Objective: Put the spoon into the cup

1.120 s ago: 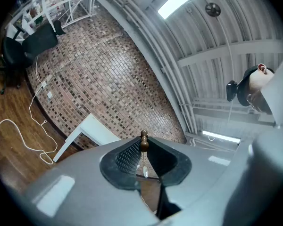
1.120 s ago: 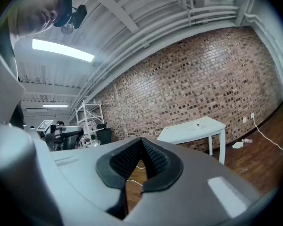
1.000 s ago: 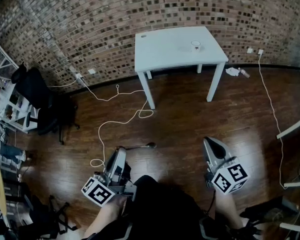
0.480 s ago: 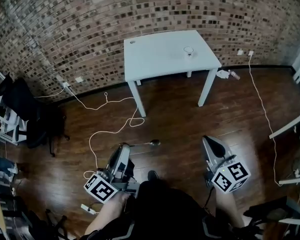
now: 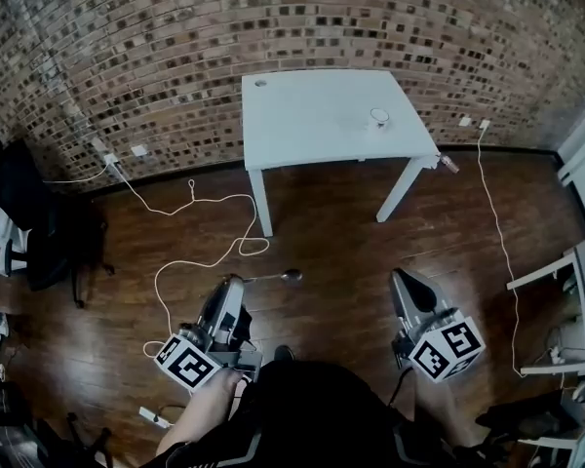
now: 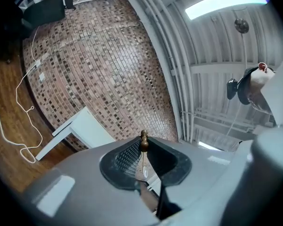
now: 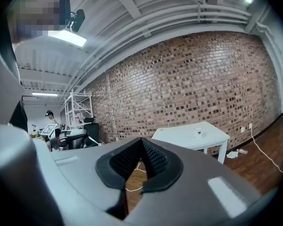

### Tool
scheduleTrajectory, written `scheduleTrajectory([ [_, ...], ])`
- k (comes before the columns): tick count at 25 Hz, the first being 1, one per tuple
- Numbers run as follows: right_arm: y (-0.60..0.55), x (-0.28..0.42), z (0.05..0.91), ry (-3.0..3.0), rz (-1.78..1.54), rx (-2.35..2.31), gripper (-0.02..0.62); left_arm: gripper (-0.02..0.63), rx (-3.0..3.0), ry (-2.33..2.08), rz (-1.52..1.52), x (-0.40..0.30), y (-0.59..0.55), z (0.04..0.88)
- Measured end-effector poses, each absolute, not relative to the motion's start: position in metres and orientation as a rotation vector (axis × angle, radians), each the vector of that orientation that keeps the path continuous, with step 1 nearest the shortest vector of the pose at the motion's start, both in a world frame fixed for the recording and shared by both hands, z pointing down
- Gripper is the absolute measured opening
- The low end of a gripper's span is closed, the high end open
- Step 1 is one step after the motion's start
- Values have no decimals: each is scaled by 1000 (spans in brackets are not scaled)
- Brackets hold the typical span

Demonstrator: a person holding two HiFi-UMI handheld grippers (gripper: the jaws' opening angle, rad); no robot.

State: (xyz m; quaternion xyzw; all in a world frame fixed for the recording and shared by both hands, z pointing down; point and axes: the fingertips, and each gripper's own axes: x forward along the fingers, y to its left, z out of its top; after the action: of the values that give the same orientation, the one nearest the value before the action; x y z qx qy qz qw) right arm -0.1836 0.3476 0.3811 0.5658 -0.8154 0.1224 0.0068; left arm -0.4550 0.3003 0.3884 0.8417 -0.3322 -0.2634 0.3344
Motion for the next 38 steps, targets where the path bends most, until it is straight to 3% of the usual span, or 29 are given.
scheduleTrajectory([
  [13,259,-199,384,-2503,419,1800,6,34,2231,-778,-694,-453,193,386],
  [38,70,40,402,-2641,490,1757,6,35,2312,-838,-567,-203,18,352],
])
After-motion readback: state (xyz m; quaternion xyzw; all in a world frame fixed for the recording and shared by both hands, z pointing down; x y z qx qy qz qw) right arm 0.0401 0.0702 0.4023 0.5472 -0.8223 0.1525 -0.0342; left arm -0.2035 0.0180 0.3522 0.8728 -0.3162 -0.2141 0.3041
